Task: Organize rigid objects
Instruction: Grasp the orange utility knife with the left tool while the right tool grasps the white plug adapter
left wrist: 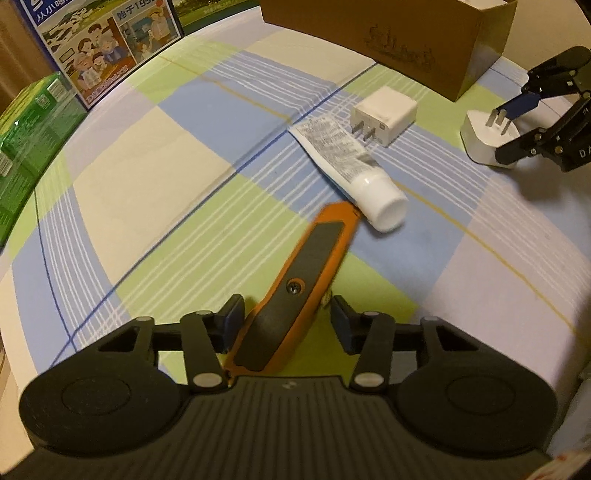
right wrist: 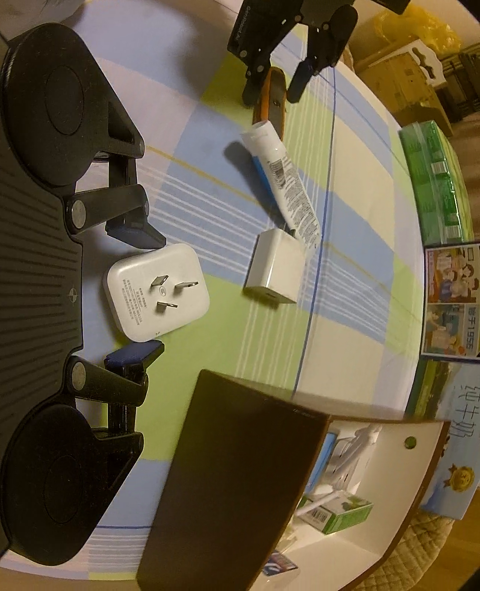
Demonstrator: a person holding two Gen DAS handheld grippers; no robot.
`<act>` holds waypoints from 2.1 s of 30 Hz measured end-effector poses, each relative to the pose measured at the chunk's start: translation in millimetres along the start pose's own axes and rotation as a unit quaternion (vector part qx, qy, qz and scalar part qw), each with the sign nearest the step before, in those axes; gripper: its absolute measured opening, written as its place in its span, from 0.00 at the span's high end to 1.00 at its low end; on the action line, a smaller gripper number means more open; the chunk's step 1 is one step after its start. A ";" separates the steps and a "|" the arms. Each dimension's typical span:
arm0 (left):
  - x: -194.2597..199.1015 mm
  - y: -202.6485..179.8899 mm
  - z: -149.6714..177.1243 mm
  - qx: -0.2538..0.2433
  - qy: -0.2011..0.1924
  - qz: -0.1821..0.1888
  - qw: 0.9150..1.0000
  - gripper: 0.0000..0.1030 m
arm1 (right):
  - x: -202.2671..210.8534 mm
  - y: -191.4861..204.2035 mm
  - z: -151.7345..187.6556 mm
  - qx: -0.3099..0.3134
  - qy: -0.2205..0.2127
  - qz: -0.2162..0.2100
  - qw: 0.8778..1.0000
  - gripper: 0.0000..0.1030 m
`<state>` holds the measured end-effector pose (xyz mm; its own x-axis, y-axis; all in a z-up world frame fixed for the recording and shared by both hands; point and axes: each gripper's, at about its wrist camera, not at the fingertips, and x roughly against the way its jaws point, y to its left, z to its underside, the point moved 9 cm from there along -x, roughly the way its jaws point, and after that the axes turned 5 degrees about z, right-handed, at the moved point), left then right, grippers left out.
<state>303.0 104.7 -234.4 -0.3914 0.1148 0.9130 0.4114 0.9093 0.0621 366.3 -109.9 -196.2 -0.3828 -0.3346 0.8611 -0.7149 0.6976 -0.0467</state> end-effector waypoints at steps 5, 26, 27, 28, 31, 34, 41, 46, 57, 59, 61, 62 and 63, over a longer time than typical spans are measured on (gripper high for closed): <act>9.3 -8.4 10.3 0.040 0.000 0.005 0.999 0.70 | 3.2 0.9 3.0 -0.001 0.002 0.002 1.000 0.50; -4.3 -10.4 -4.5 0.218 -0.018 -0.026 0.975 0.66 | -1.9 1.5 7.0 -0.004 0.010 0.010 1.000 0.50; -5.0 -10.5 -5.5 0.215 -0.018 -0.030 0.976 0.65 | -2.1 1.6 7.0 -0.004 0.010 0.010 1.000 0.50; -5.3 -10.6 -5.8 0.213 -0.018 -0.031 0.976 0.65 | -2.1 1.6 6.9 -0.004 0.009 0.010 1.000 0.50; -5.4 -7.7 -5.2 0.217 -0.018 -0.035 0.975 0.69 | -2.3 1.8 6.4 -0.006 0.005 0.009 1.000 0.50; -5.2 -8.5 -5.0 0.220 -0.016 -0.040 0.974 0.70 | -2.8 1.9 5.6 -0.006 0.002 0.008 1.000 0.50; -0.5 -18.5 -0.3 0.231 -0.003 -0.058 0.971 0.70 | -5.1 2.0 2.3 0.004 -0.005 0.010 1.000 0.50; 2.5 -22.5 4.8 0.237 -0.004 -0.062 0.969 0.70 | -7.8 3.2 -0.3 0.015 -0.009 0.011 1.000 0.50; 4.0 -24.1 3.1 0.237 -0.009 -0.068 0.969 0.70 | -10.0 4.6 0.4 0.014 -0.002 0.010 1.000 0.54; 6.2 -25.8 3.8 0.239 -0.012 -0.064 0.969 0.71 | -9.0 4.4 0.7 0.013 -0.001 0.010 1.000 0.54; 9.8 -26.6 6.0 0.243 -0.017 -0.061 0.968 0.71 | -6.5 3.3 1.7 0.008 -0.002 0.010 1.000 0.54; 12.0 -27.2 7.1 0.245 -0.018 -0.061 0.967 0.71 | -5.2 2.7 2.3 0.005 -0.002 0.009 1.000 0.54; 14.5 -27.7 7.8 0.245 -0.020 -0.061 0.967 0.71 | -3.5 2.0 2.9 0.003 -0.002 0.007 1.000 0.56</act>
<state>279.6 84.4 -226.0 -0.4476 0.0004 0.8942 -0.0768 0.9963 -0.0388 364.6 -109.1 -200.8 -0.3956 -0.3275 0.8581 -0.7125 0.6990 -0.0617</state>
